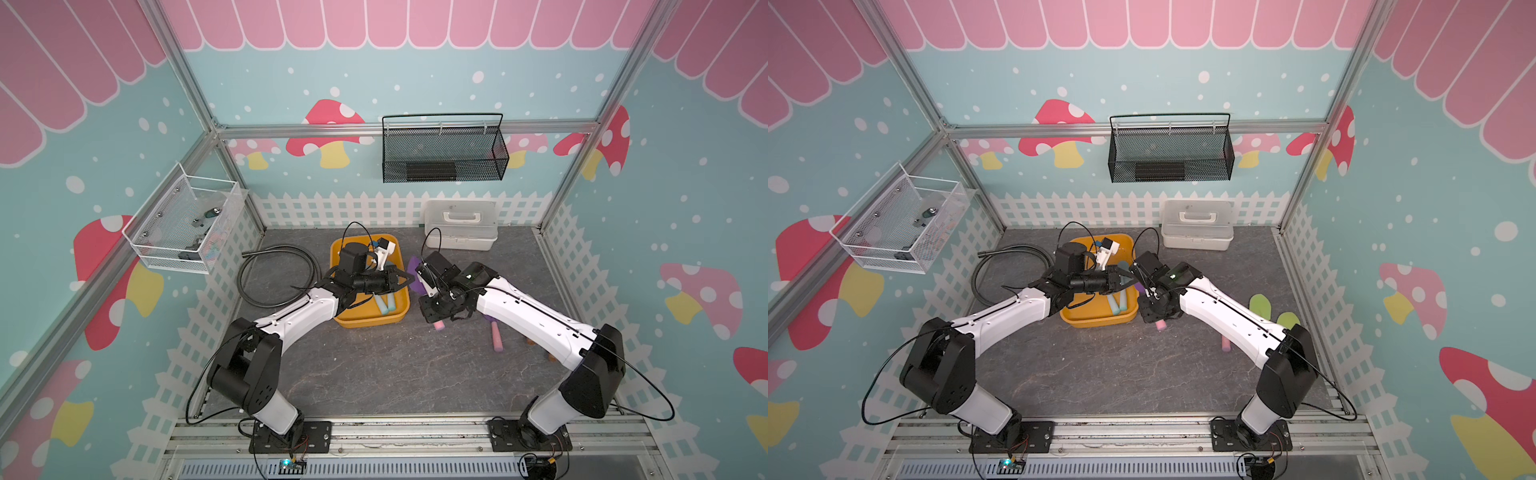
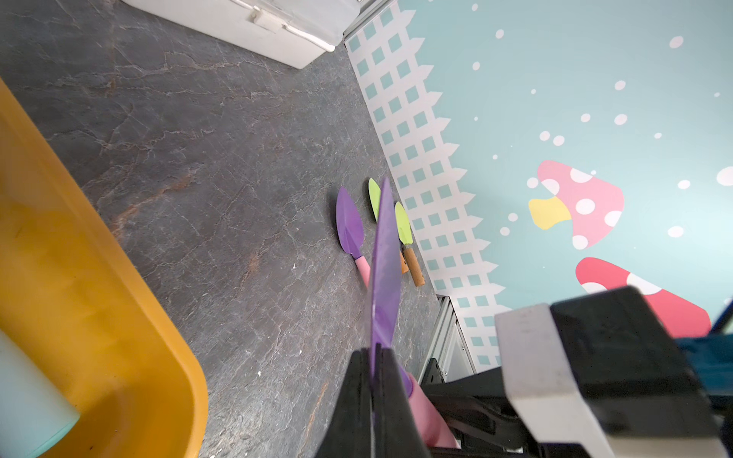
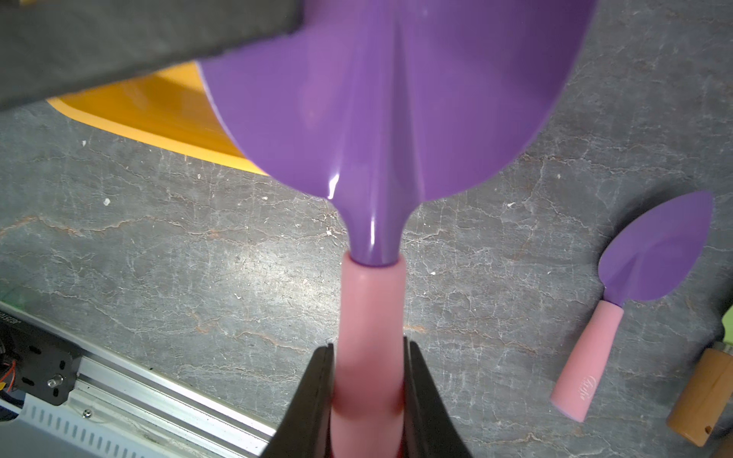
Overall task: Put the shovel into the storage box
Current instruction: Pick up the shovel from the center of the board.
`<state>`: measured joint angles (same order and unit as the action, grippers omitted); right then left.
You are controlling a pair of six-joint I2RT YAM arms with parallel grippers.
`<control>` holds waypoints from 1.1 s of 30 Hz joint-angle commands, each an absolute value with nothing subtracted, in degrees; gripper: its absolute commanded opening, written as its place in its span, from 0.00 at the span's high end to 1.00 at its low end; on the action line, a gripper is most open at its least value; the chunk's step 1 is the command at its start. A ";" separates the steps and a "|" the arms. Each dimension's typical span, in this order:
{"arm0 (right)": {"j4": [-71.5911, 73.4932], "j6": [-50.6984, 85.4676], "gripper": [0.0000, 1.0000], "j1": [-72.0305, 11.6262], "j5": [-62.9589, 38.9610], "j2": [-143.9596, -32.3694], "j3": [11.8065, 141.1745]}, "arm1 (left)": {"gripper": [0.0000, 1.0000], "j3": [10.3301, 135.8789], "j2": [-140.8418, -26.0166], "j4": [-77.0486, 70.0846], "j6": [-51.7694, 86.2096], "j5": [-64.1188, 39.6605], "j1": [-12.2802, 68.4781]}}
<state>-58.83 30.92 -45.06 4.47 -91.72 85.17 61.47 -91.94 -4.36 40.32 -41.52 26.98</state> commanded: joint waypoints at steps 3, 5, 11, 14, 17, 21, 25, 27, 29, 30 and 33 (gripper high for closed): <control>-58.62 29.73 0.92 -46.02 3.41 -92.38 88.54 | 1.00 62.73 -92.74 -5.68 37.64 -41.00 28.30; -58.62 29.71 0.77 -46.05 3.56 -92.29 88.84 | 1.00 62.83 -92.68 -5.35 37.00 -40.41 28.30; -58.68 29.58 0.47 -45.99 4.03 -90.69 89.40 | 1.00 65.08 -93.54 -1.79 34.26 -40.07 27.45; -58.84 29.62 0.45 -46.05 3.99 -89.34 89.47 | 1.00 66.08 -93.90 -0.23 33.13 -40.36 26.02; -59.24 29.98 0.44 -46.07 4.41 -87.23 89.33 | 1.00 67.47 -93.99 2.09 31.19 -40.83 23.03; -60.48 30.06 0.42 -46.01 7.02 -83.94 88.76 | 1.00 69.82 -94.31 7.27 28.09 -42.05 14.67; -60.97 30.08 0.40 -45.99 9.32 -81.14 85.95 | 1.00 76.16 -96.78 19.05 20.58 -43.10 7.48; -61.11 30.39 0.40 -45.88 10.14 -80.38 84.23 | 1.00 80.85 -99.05 27.73 15.33 -42.18 5.48; -61.04 30.71 0.40 -45.79 10.24 -79.73 82.72 | 1.00 84.97 -101.86 35.07 10.92 -40.93 4.40; -61.02 30.83 0.40 -45.79 10.21 -79.47 82.06 | 1.00 86.60 -103.10 37.65 9.21 -39.72 4.12; -61.01 31.24 0.40 -45.67 10.10 -78.73 80.66 | 1.00 89.91 -106.00 42.74 6.01 -36.03 3.63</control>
